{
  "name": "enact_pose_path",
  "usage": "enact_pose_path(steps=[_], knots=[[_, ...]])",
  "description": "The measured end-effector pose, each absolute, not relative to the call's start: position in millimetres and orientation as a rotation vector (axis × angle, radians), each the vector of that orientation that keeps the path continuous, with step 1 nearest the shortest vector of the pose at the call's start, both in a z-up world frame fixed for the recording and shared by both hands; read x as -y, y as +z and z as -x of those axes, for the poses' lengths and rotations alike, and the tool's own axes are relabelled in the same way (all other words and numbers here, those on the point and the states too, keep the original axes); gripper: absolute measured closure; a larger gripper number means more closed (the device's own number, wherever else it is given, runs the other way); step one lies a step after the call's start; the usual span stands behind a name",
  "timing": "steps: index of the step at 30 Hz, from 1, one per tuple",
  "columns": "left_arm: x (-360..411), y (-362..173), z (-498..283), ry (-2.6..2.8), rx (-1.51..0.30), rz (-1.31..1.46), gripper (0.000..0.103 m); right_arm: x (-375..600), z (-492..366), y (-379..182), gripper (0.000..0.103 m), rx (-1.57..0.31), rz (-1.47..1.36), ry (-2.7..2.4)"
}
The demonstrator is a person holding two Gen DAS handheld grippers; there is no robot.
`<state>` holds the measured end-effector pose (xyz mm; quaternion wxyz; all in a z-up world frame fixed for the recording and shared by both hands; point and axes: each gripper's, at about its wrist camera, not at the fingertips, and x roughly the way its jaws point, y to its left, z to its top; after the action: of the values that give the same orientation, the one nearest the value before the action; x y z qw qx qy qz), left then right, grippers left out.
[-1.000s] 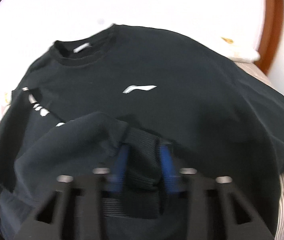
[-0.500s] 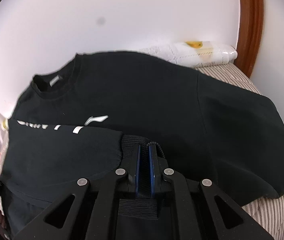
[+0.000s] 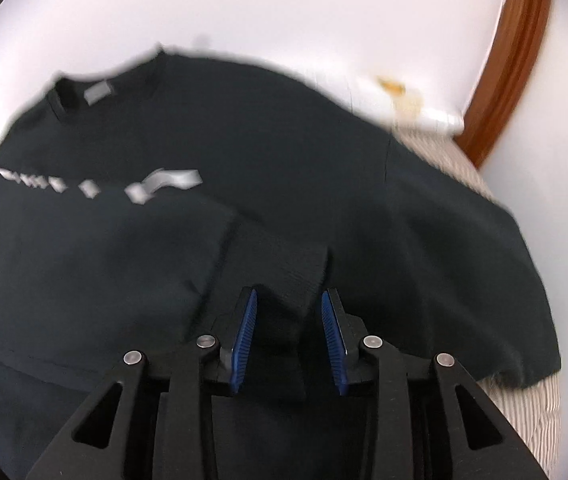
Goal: Fold small clothes
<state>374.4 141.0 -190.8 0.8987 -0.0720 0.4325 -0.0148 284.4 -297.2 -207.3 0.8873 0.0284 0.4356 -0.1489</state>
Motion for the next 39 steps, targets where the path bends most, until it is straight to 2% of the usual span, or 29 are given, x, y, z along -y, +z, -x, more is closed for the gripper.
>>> enact_pose_path(steps=[5, 6, 7, 9, 16, 17, 19, 25, 26, 27, 28, 30, 34, 39], knots=[[-124.7, -196.9, -369.9, 0.026, -0.91, 0.033, 0.041, 305.5, -242.8, -183.0, 0.061, -0.873, -0.015, -0.333], [-123.1, -196.1, -367.8, 0.025, -0.91, 0.029, 0.041, 316.6, -227.0, -176.0, 0.054, -0.853, -0.003, -0.355], [-121.0, -195.0, -365.0, 0.02, -0.913, 0.032, 0.041, 329.3, -215.9, -172.7, 0.042, -0.844, 0.004, -0.384], [-117.3, -192.4, -359.4, 0.01, -0.913, 0.045, 0.041, 356.8, -192.0, -169.3, 0.032, -0.833, 0.037, -0.479], [-89.7, -183.8, -345.8, 0.035, -0.903, 0.015, 0.04, 425.3, -144.8, -206.1, 0.031, -0.97, 0.133, -0.594], [-87.1, -182.8, -345.5, 0.043, -0.902, 0.018, 0.04, 431.3, -140.6, -211.6, 0.031, -0.969, 0.138, -0.603], [-82.8, -181.8, -344.8, 0.046, -0.91, 0.028, 0.04, 444.5, -133.5, -211.8, 0.023, -0.921, 0.086, -0.625], [-78.2, -181.5, -342.9, 0.075, -0.923, 0.001, 0.04, 475.6, -138.7, -208.9, 0.023, -0.887, -0.033, -0.677], [-79.3, -182.0, -342.7, 0.078, -0.924, 0.007, 0.04, 482.2, -140.9, -207.7, 0.024, -0.885, -0.061, -0.68], [-80.4, -182.6, -342.6, 0.079, -0.925, 0.013, 0.04, 483.3, -144.8, -208.1, 0.047, -0.878, -0.08, -0.663], [-81.6, -183.3, -342.7, 0.079, -0.926, 0.02, 0.04, 482.9, -148.9, -212.5, 0.093, -0.879, -0.1, -0.636], [-84.0, -185.7, -342.9, 0.079, -0.925, 0.031, 0.04, 479.6, -153.9, -206.8, 0.097, -0.878, -0.085, -0.674], [-85.4, -191.8, -344.0, 0.07, -0.924, 0.04, 0.04, 459.9, -148.4, -159.7, 0.098, -0.723, -0.112, -0.683], [-87.6, -194.6, -341.1, 0.06, -0.904, 0.053, 0.038, 407.7, -155.0, -113.8, 0.098, -0.628, -0.063, -0.58]])
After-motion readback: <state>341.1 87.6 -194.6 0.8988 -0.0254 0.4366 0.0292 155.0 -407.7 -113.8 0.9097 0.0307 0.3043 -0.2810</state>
